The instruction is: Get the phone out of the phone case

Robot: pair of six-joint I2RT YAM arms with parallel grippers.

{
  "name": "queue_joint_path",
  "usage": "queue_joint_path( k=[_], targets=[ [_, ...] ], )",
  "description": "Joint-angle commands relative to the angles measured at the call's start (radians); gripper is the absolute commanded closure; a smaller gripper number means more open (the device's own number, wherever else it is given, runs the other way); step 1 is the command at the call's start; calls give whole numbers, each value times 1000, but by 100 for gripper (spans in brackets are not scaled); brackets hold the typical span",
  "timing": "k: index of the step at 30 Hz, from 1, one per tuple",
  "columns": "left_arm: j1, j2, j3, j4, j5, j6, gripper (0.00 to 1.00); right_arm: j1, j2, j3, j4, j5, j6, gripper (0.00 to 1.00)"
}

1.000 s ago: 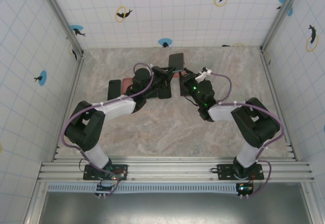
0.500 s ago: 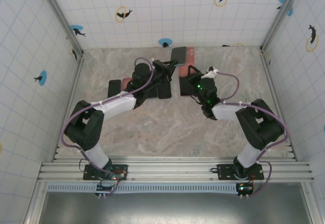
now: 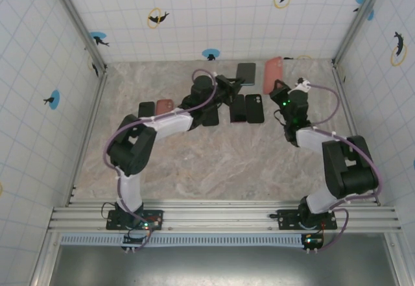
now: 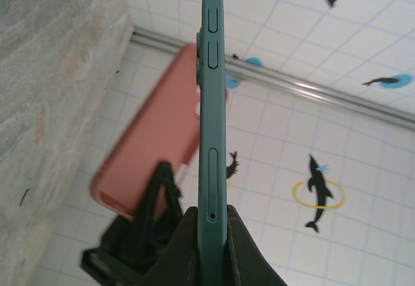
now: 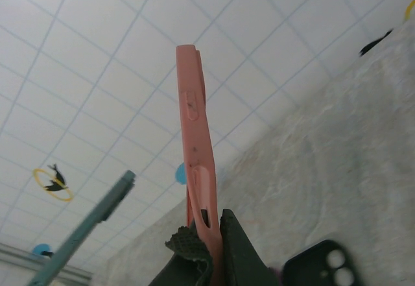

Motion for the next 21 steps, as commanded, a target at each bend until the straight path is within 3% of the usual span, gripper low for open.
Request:
queue_joint_path(
  k=[1,7,21],
  targets=[
    [-35,69,127,7,-20,63,100,-67,-78,-21,-139,-101,-141,100],
    [-101,235,237,21,-77,41,100,-183,-152,-40,-265,-140,-290,100],
    [-195,521,506,-75,-144,28,100,-348,-193,-156,-275,-190,-324,100]
  ],
)
